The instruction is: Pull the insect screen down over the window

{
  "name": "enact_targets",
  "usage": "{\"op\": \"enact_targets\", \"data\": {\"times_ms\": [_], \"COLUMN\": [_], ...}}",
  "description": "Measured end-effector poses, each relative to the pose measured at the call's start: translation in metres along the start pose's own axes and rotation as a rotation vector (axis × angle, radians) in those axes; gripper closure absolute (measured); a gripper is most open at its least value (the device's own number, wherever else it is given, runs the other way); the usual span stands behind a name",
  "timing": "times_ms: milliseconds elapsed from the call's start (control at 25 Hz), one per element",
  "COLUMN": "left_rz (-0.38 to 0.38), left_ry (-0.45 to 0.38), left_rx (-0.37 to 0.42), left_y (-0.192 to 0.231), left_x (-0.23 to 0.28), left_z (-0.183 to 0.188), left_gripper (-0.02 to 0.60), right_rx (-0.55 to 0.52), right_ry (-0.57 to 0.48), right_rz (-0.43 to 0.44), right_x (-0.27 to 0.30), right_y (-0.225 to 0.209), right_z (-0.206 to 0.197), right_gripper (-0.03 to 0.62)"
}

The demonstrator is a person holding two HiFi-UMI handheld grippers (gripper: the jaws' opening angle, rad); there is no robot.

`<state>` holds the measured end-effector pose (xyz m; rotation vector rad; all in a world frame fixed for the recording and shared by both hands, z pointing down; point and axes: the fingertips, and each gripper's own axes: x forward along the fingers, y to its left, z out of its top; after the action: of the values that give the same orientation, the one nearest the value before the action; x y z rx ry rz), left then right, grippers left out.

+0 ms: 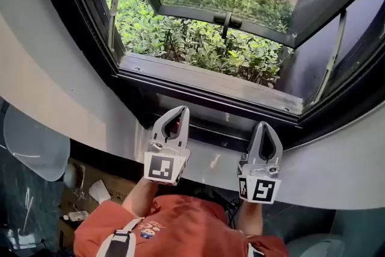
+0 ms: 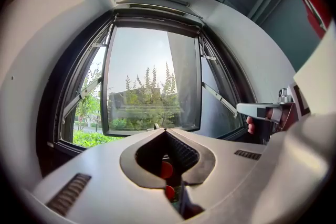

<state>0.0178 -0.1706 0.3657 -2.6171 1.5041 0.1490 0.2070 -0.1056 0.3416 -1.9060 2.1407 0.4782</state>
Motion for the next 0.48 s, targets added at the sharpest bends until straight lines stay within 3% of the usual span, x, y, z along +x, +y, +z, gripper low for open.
{"op": "enact_targets", "data": {"times_ms": [480], "left_rz": [-0.029], "left_ry": [-0.065], "left_rx": [-0.029], "left_y": [0.026], "left_x": [0.007], "left_z": [0.009], "left_gripper": [0.577], "right_rx": [-0.058], "right_ry": [-0.002], "right_rz": [-0.028], "right_x": [0.017], "right_y": [0.011], "right_z": [0.007], "right_gripper": [0.585]}}
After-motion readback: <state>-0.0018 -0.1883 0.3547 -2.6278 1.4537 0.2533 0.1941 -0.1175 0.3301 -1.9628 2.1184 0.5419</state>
